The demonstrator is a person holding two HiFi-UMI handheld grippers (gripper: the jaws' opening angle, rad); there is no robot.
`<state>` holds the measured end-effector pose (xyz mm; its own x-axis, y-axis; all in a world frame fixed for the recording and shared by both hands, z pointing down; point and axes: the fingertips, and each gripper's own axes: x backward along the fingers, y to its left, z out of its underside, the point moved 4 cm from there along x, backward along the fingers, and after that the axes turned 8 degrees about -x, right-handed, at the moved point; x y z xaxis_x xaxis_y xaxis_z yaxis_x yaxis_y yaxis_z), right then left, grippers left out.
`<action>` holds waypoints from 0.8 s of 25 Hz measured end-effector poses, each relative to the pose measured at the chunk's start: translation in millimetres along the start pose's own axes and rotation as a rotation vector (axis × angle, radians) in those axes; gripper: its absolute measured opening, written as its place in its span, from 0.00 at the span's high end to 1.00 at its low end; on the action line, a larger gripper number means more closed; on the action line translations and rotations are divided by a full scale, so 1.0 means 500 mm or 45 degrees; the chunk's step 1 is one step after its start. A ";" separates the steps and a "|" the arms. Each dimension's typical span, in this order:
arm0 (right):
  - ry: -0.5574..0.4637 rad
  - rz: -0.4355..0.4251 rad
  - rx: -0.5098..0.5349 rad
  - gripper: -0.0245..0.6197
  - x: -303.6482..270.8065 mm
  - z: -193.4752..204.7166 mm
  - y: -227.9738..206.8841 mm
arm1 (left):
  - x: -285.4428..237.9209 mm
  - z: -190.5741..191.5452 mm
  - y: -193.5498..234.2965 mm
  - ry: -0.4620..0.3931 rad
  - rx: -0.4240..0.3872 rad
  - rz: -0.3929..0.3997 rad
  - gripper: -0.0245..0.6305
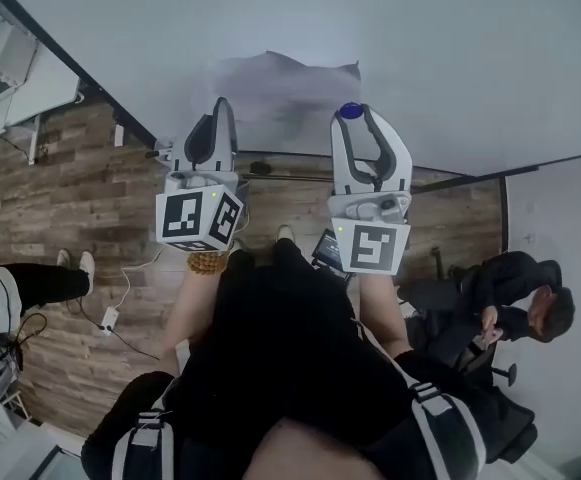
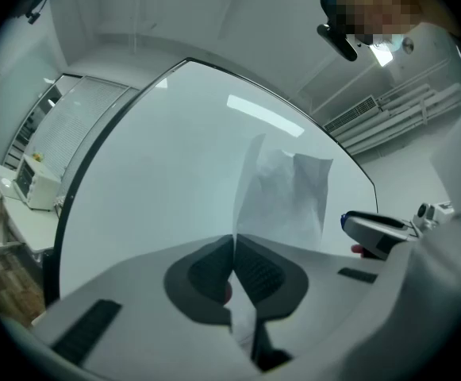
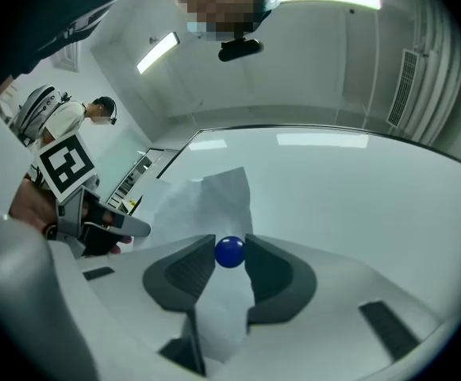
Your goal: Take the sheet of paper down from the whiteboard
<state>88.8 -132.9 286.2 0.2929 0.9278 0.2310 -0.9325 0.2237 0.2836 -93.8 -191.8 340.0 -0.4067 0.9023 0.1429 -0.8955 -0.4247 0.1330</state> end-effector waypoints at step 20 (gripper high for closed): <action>0.129 -0.029 -0.136 0.78 0.056 0.028 0.181 | 0.154 0.059 0.095 0.157 0.021 0.007 0.95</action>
<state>15.4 -91.0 331.6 0.2966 0.9462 0.1292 -0.9445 0.2707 0.1860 -162.2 -144.7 386.0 -0.4319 0.9016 0.0225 -0.8904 -0.4302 0.1487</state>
